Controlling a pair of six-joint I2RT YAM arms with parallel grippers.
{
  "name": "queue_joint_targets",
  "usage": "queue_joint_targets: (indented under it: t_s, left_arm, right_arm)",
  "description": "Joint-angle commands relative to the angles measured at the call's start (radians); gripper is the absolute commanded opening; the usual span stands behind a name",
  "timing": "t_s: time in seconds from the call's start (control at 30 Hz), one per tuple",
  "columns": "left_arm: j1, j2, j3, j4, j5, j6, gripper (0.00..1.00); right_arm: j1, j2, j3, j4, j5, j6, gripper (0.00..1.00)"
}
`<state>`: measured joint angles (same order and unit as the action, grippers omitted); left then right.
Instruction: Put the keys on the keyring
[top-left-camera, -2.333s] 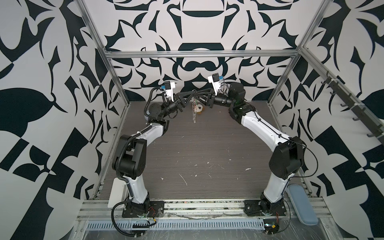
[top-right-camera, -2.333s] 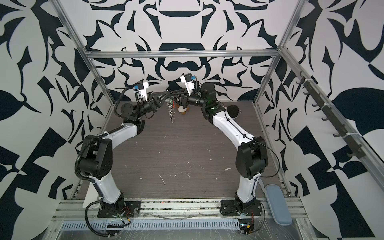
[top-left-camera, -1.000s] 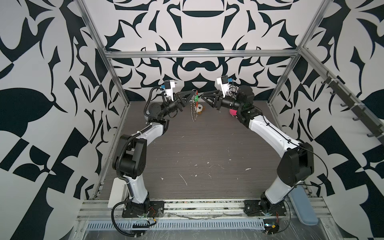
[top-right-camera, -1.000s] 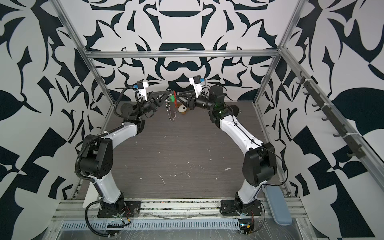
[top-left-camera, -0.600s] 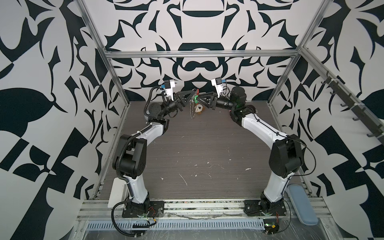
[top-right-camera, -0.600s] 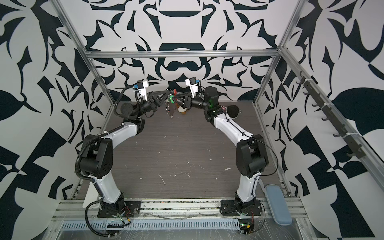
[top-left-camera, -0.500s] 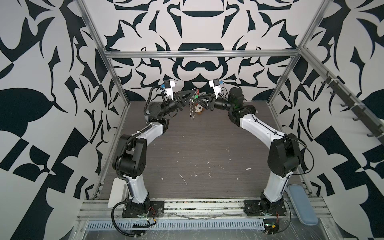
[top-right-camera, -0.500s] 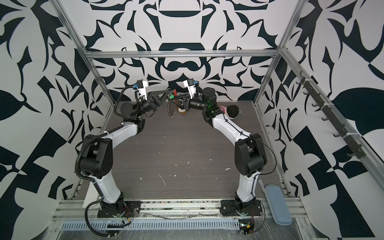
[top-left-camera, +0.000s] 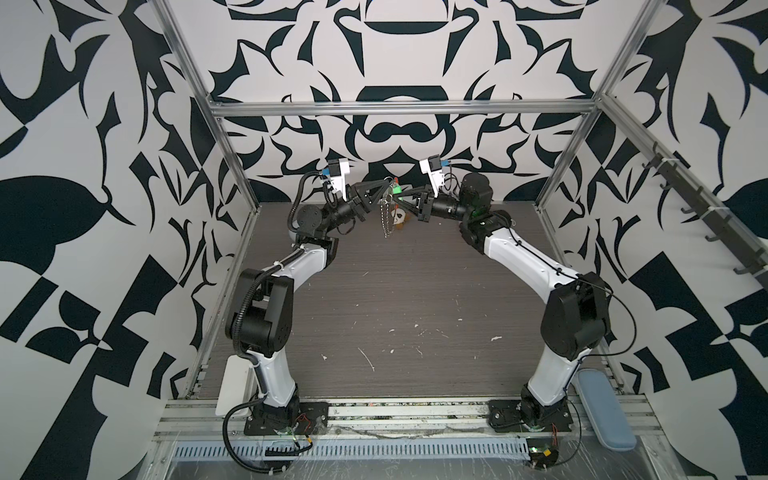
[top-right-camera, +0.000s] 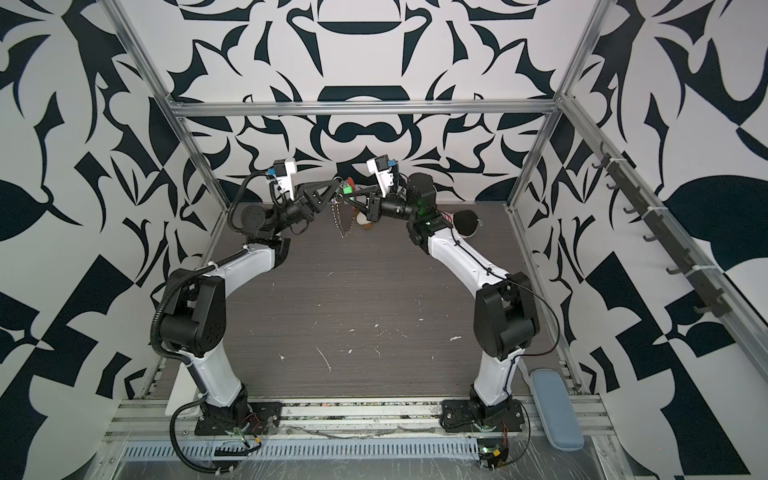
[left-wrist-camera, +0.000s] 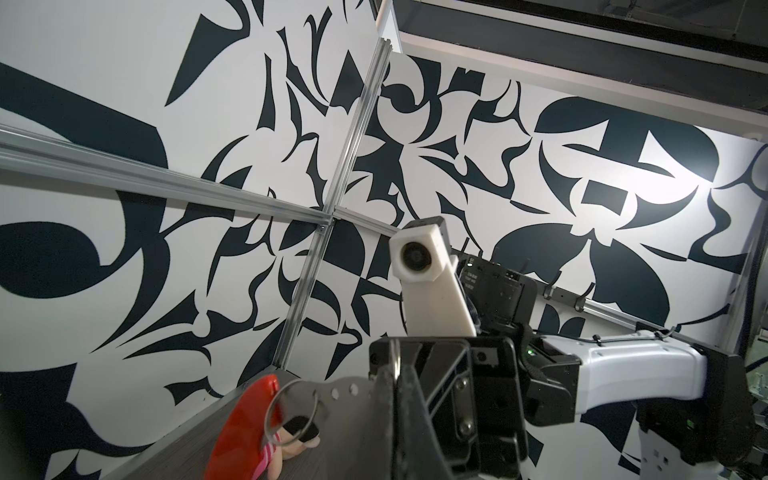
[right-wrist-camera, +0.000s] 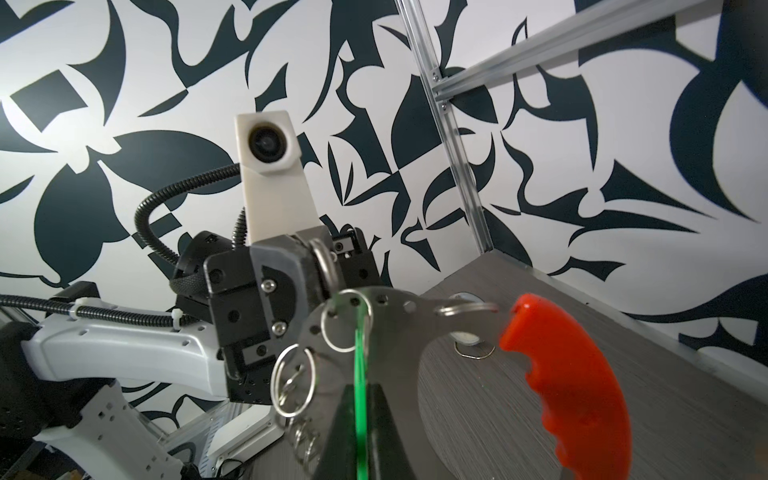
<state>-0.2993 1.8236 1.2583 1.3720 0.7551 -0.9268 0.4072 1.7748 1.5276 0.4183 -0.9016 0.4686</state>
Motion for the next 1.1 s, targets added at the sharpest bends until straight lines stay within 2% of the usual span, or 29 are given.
queue_joint_targets:
  t_s: [0.0,0.2,0.4,0.6,1.07]
  left_arm:
    - [0.004,0.002,0.023,0.069,-0.007,-0.006,0.0]
    - [0.004,0.005,0.029,0.07,-0.006,-0.011,0.0]
    - [0.002,0.006,0.03,0.07,-0.01,-0.011,0.0]
    - [0.002,0.011,0.039,0.07,-0.013,-0.014,0.0]
    - [-0.001,-0.01,-0.018,0.068,-0.007,0.02,0.0]
  right_arm:
    - [-0.027,-0.076,-0.003,-0.003,0.015,-0.051,0.08]
    - [-0.034,-0.081,0.014,-0.046,0.012,-0.072,0.07]
    - [-0.02,-0.052,-0.027,0.026,-0.011,-0.005,0.05]
    - [0.01,-0.049,-0.075,0.028,-0.006,-0.015,0.04]
    - [-0.016,-0.129,-0.207,0.005,0.083,-0.06,0.0]
